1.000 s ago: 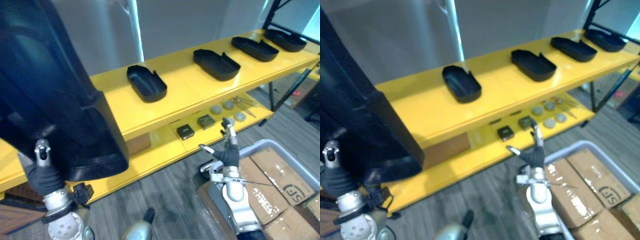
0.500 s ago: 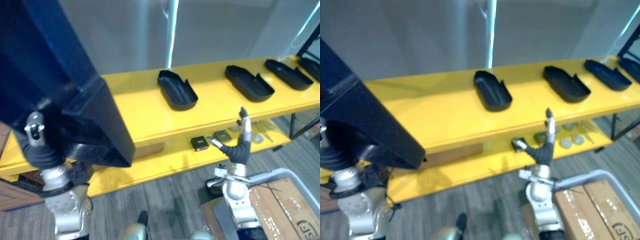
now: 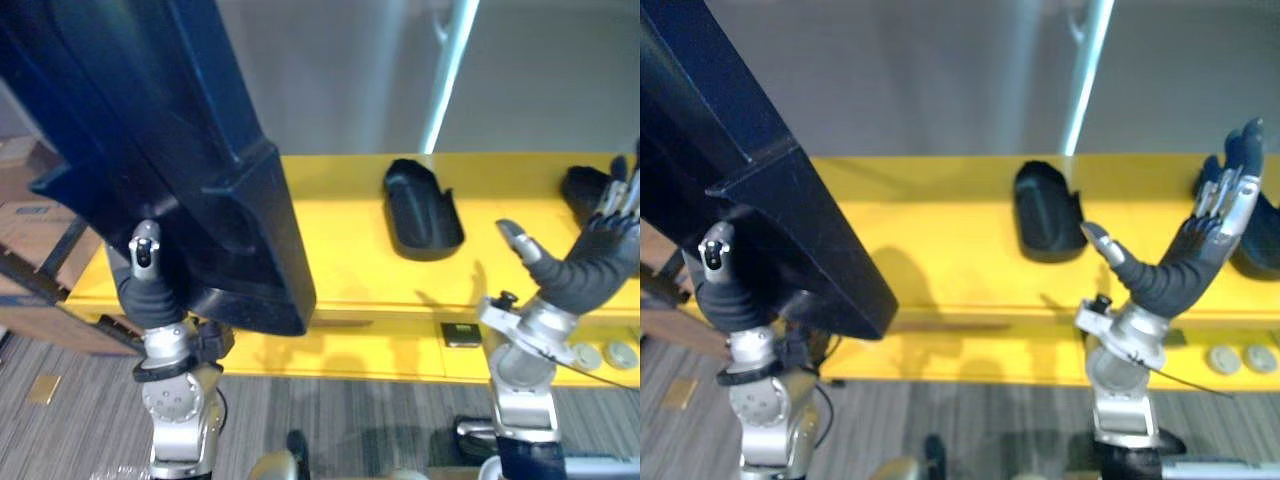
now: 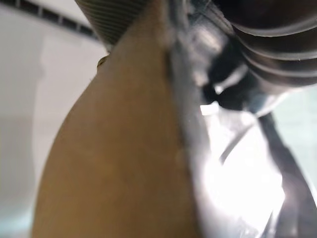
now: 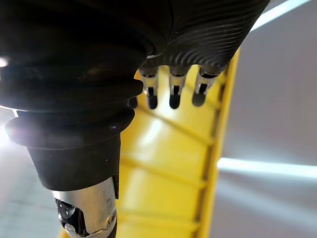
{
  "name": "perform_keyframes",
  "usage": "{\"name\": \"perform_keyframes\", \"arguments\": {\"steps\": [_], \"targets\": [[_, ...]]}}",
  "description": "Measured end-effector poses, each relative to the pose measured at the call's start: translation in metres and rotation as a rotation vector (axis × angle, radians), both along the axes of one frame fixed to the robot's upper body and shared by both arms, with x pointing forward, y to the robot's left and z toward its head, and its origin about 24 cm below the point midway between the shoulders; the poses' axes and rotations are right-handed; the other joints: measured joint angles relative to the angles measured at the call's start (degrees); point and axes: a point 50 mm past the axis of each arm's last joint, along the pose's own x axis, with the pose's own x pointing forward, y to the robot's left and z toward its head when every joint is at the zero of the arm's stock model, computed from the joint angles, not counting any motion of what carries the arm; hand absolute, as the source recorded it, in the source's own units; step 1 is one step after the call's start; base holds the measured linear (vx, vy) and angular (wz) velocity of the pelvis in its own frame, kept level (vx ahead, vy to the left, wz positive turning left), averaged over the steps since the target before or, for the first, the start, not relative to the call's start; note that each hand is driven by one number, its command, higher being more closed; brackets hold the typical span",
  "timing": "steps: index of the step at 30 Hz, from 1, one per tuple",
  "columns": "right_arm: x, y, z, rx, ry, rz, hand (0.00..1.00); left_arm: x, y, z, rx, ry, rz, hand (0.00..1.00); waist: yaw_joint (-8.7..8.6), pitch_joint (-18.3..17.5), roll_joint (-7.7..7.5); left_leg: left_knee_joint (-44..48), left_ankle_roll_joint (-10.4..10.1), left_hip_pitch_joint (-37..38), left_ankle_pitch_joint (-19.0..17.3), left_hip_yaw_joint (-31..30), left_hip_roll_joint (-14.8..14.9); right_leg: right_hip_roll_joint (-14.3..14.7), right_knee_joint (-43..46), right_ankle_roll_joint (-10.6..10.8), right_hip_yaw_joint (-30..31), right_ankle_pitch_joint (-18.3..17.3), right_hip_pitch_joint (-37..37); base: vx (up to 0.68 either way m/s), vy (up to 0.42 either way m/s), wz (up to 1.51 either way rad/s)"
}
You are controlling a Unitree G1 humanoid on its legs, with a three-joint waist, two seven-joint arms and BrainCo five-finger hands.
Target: Walk over and take plastic housings, then place them on the shelf
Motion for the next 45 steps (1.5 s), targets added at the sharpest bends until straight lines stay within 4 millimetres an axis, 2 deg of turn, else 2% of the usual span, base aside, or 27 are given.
{"name": "perform_keyframes", "arguments": {"steps": [1,2,3,4,5,7,8,9,11,12,13,15,17,18,19,21,26,30,33,39,45], "targets": [[0.0,-0.001,0.002,-0.004,-0.004,0.007,0.0,0.0,0.001,0.0,-0.001,0.002,0.003,1.0,-0.08,0.0,-0.08,-1.5,-1.5,0.0,1.3,-1.8,-0.9,-0.6,-0.1,0.5,-0.2,-1.0,-0.1,-0.05,-0.008,0.58],[0.001,-0.003,0.002,-0.002,-0.002,0.01,0.0,0.0,0.001,-0.001,0.0,0.006,0.006,1.0,-0.2,0.0,-0.2,-4.1,-2.2,0.4,3.3,-3.4,-1.7,-1.5,-0.2,1.1,-0.8,-1.6,-0.3,-0.07,0.039,0.49],[0.002,-0.006,0.001,0.008,0.015,0.013,0.0,-0.002,0.003,-0.004,0.009,0.02,0.011,1.0,-0.24,0.3,-0.28,-1.9,1.2,0.2,0.4,-2.7,-0.7,-2.4,-0.2,1.9,-1.7,-1.1,-0.3,-0.06,0.039,0.31],[0.002,-0.007,0.0,0.019,0.023,0.019,0.0,-0.003,0.005,-0.006,0.014,0.029,0.017,1.0,-0.26,0.2,-0.13,0.0,1.4,0.2,-0.8,-2.0,0.3,-2.7,-0.1,2.0,-1.8,-1.0,-0.2,-0.03,0.063,0.2],[0.003,-0.007,-0.002,0.018,0.036,0.028,0.0,-0.004,0.008,-0.011,0.025,0.041,0.029,1.0,-0.94,-0.1,0.26,2.9,-0.1,0.8,-2.4,-1.6,3.0,-3.5,-0.1,2.7,-1.6,-0.5,-0.1,-0.02,0.066,0.07],[0.007,-0.008,-0.007,0.028,0.066,0.041,0.0,-0.004,0.01,-0.013,0.035,0.041,0.039,1.0,-1.33,-0.3,0.87,3.1,-0.8,2.4,-2.5,-2.0,5.0,-4.5,0.0,3.6,-0.7,0.0,-0.4,-0.02,0.165,-0.14],[0.01,-0.01,-0.013,0.05,0.102,0.046,0.0,-0.005,0.01,-0.014,0.048,0.045,0.045,1.0,-1.35,-0.6,1.42,2.4,-2.1,3.7,-2.8,-3.2,5.7,-5.0,0.0,4.2,0.6,0.8,-0.8,-0.02,0.32,-0.56],[0.013,-0.012,-0.017,0.07,0.13,0.047,0.0,-0.006,0.01,-0.014,0.073,0.046,0.059,1.0,-1.17,-1.1,2.36,1.5,-4.2,4.6,-4.3,-4.2,5.6,-5.4,0.1,5.4,2.8,1.6,-2.2,-0.01,0.302,-0.62],[0.013,-0.013,-0.023,0.099,0.158,0.043,0.0,-0.006,0.013,-0.013,0.105,0.045,0.072,1.0,-1.69,-1.2,3.15,0.4,-6.2,5.6,-7.1,-3.2,5.0,-6.1,0.0,7.0,4.7,2.5,-3.2,-0.02,0.391,-0.49],[0.011,-0.014,-0.03,0.122,0.185,0.032,0.0,-0.006,0.015,-0.012,0.131,0.051,0.073,1.0,-2.26,-1.4,3.39,-1.1,-6.8,6.8,-8.7,-2.5,3.7,-7.3,-0.6,8.4,5.9,3.4,-3.2,-0.05,0.485,-0.58],[0.006,-0.013,-0.043,0.152,0.237,0.013,0.0,-0.004,0.02,-0.01,0.184,0.066,0.072,1.0,-2.22,-0.4,1.67,-1.9,-5.7,8.2,-9.1,-0.3,1.4,-9.0,-2.8,9.1,8.0,5.8,-2.6,-0.08,0.437,-0.55],[0.002,-0.006,-0.056,0.195,0.295,0.009,0.0,0.001,0.028,-0.013,0.232,0.118,0.08,1.0,-2.25,-0.3,1.05,-3.3,-4.4,8.2,-9.8,1.0,0.2,-9.3,-6.6,6.7,9.2,10.1,-2.1,-0.11,0.31,-0.38],[0.002,0.002,-0.058,0.187,0.31,0.021,0.0,0.004,0.032,-0.016,0.228,0.155,0.089,1.0,-2.43,-0.5,0.75,-5.6,-4.1,8.8,-9.7,1.6,0.1,-8.4,-8.0,5.8,9.2,11.3,-2.1,-0.06,0.138,-0.14],[0.001,0.004,-0.059,0.166,0.322,0.011,0.0,0.005,0.032,-0.017,0.224,0.171,0.086,1.0,-2.51,-0.5,0.68,-6.6,-4.0,9.2,-9.1,1.7,0.0,-7.4,-8.9,5.7,9.2,11.3,-2.0,0.02,0.068,-0.11],[0.001,0.006,-0.061,0.144,0.342,0.005,0.0,0.006,0.034,-0.018,0.22,0.191,0.09,1.0,-2.46,-1.1,-0.2,-7.9,-3.8,9.3,-8.0,2.1,-0.1,-6.5,-10.4,5.6,8.8,11.3,-1.8,0.06,0.028,-0.08],[0.001,0.004,-0.062,0.142,0.362,-0.005,0.0,0.01,0.037,-0.022,0.209,0.233,0.1,1.0,-2.75,-1.5,-0.94,-9.5,-3.3,9.4,-5.7,2.6,-0.3,-6.4,-11.9,6.2,9.0,12.0,-1.8,0.05,0.003,0.02],[0.001,-0.013,-0.064,0.127,0.401,-0.041,0.0,0.023,0.042,-0.048,0.165,0.439,0.111,1.0,-4.74,-0.8,0.56,-11.9,-3.8,10.2,-3.9,2.9,0.6,-5.1,-12.0,6.5,9.0,12.2,-2.1,0.03,-0.032,-0.03],[0.0,-0.017,-0.063,0.077,0.413,-0.039,0.0,0.041,0.038,-0.065,0.129,0.567,0.109,1.0,-5.07,-0.3,1.38,-11.9,-4.4,10.3,-3.6,4.0,1.7,-4.1,-12.0,6.5,9.2,12.2,-2.5,-0.02,-0.039,-0.12],[0.0,-0.014,-0.064,0.079,0.426,-0.008,0.0,0.055,0.04,-0.078,0.089,0.676,0.119,1.0,-5.41,-0.2,1.54,-12.2,-4.8,10.3,-3.3,5.1,2.3,-3.5,-12.4,6.5,9.8,12.2,-3.1,-0.05,-0.028,-0.2],[0.0,0.002,-0.073,0.057,0.478,0.096,0.0,0.08,0.049,-0.135,-0.098,1.019,0.138,1.0,-7.99,-0.2,1.64,-12.3,-5.3,11.4,-3.2,8.9,3.7,-2.2,-12.9,7.1,12.6,12.7,-3.6,-0.06,-0.016,-0.28],[-0.004,0.009,-0.081,0.051,0.526,0.17,0.0,0.104,0.049,-0.142,-0.185,1.113,0.146,1.0,-8.97,-0.6,2.27,-12.3,-5.8,12.2,-3.0,11.8,4.9,-0.9,-13.1,6.5,14.9,13.7,-4.2,-0.03,-0.01,-0.22]]}}
